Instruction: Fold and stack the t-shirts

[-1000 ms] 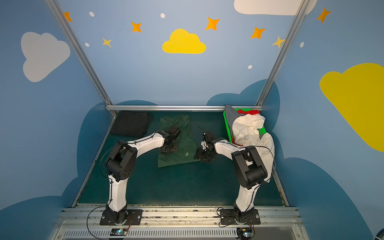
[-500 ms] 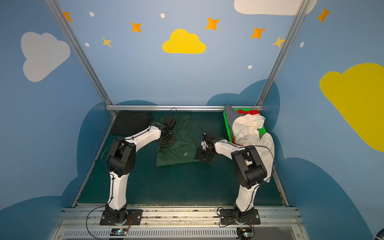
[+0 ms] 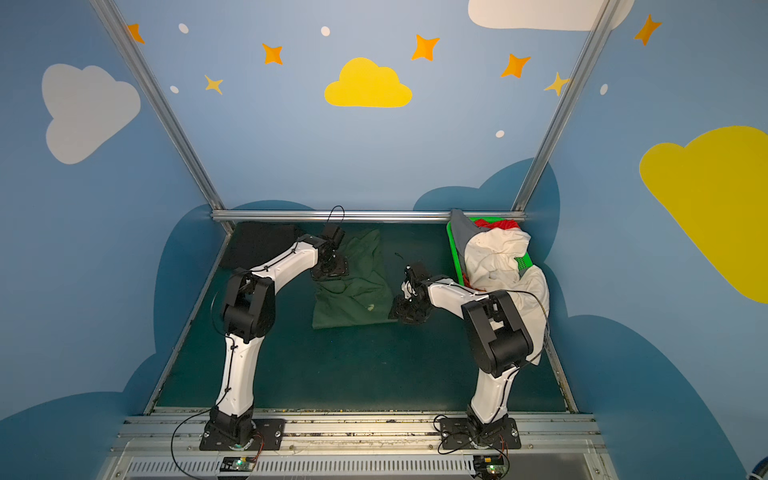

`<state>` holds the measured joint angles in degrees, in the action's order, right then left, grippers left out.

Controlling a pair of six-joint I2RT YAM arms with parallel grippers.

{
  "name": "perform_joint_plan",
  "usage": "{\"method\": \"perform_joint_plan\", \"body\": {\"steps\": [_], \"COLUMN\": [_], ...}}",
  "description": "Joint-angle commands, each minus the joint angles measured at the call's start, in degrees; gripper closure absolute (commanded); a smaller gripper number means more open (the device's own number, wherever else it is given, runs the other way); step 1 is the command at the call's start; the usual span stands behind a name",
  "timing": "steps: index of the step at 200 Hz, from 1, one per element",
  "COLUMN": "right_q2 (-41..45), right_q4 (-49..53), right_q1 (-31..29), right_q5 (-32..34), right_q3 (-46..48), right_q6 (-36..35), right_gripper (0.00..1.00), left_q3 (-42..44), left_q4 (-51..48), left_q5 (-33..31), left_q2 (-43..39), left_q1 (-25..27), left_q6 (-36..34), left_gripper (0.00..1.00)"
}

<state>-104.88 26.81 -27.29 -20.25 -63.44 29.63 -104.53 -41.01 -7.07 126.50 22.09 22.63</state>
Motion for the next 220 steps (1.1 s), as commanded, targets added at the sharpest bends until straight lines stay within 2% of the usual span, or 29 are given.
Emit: {"method": "perform_joint_plan", "body": {"steps": [1, 54, 89, 108, 122, 134, 158, 198, 220], "right_q2": [-2.5, -2.5, -3.2, -3.1, -3.2, -3.4, -3.7, -4.1, -4.3], "right_q4": [1.8, 2.9, 2.0, 1.4, 1.1, 0.7, 0.1, 1.3, 1.3], "right_q1": [-1.4, -1.6, -1.5, -1.5, -1.5, -1.6, -1.5, -1.4, -1.4], "right_q5": [0.7, 1.5, -0.6, -0.5, -0.2, -0.7, -1.4, -0.6, -0.8], "right_q3": [1.0, 0.1, 0.0, 0.5, 0.8, 0.9, 1.0, 0.2, 0.2], "right_q6": [0.6, 0.7, 1.6, 2.0, 2.2, 2.4, 2.6, 2.2, 2.2], "right_gripper": [0.44, 0.43, 0.44, 0.45, 0.46, 0.48, 0.50, 0.54, 0.56], "left_q3": [5.9, 27.6, 42.4, 45.9, 45.6, 44.3, 40.1, 25.3, 20.4], "left_q4": [4.2, 10.2, 17.3, 19.9, 20.1, 19.9, 20.1, 12.5, 9.8], "left_q5": [-4.8, -11.7, -3.7, 1.2, 2.5, 3.1, 4.2, 3.4, 1.9], "left_q2": [-10.2, -28.8, -37.3, -37.1, -35.2, -32.8, -27.5, -14.1, -9.3], "left_q1": [0.5, 3.2, 7.7, 10.0, 11.0, 11.3, 11.8, 11.7, 11.6], "left_q6": [-0.8, 1.6, 0.1, -1.4, -1.3, -1.0, -2.3, -5.2, -5.2], "left_gripper": [0.02, 0.00, 0.04, 0.14, 0.16, 0.22, 0.22, 0.24, 0.25]}}
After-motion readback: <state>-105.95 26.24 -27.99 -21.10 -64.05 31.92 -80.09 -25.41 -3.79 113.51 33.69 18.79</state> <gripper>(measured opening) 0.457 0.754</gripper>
